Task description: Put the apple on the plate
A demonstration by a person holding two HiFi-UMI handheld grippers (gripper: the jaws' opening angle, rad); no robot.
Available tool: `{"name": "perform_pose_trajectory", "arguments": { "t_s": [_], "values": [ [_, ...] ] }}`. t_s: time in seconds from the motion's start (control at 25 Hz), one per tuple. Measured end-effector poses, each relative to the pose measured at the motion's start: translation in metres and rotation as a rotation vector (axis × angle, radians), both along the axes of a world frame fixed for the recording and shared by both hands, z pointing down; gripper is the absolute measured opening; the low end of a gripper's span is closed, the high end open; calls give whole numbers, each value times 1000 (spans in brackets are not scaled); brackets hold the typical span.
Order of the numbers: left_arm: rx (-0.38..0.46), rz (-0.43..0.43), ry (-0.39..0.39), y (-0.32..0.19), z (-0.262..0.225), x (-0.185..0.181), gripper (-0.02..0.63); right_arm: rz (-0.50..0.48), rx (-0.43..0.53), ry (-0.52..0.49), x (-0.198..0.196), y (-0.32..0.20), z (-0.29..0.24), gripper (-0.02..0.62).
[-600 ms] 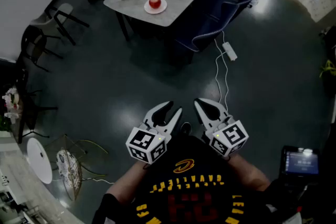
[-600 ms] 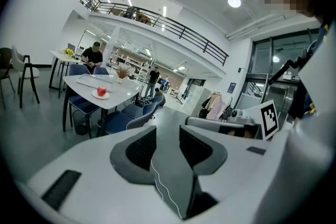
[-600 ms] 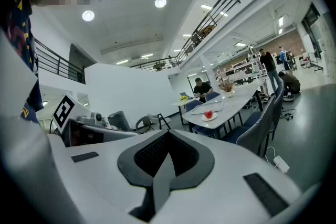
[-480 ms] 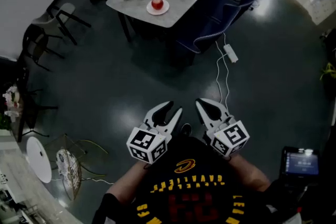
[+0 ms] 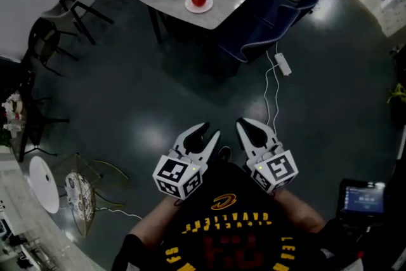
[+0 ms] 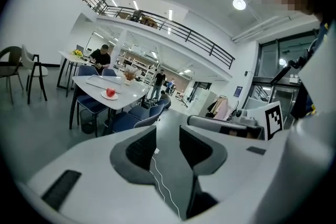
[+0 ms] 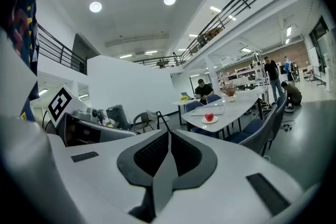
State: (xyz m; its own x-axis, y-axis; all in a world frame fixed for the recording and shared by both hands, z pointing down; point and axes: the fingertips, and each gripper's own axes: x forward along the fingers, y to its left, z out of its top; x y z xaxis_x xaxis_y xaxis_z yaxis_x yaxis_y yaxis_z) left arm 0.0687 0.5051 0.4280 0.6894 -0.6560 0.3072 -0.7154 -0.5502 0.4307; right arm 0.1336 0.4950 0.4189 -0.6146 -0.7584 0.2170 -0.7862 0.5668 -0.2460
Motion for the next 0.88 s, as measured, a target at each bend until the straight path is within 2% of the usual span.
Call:
{"name": "perform_pose_trajectory", "arguments": {
  "t_s": [0.32,0.64,0.88],
  "values": [
    [-49,-22,31,-46,17,-25,140,-14,-29,11,-27,-45,13,8],
    [-37,-12,57,-127,8,-60,140,-6,-21,56,-61,-121,7,8],
    [-40,16,92,-163,5,-73,140,16,-32,74,-78,-156,2,8]
  ]
}}
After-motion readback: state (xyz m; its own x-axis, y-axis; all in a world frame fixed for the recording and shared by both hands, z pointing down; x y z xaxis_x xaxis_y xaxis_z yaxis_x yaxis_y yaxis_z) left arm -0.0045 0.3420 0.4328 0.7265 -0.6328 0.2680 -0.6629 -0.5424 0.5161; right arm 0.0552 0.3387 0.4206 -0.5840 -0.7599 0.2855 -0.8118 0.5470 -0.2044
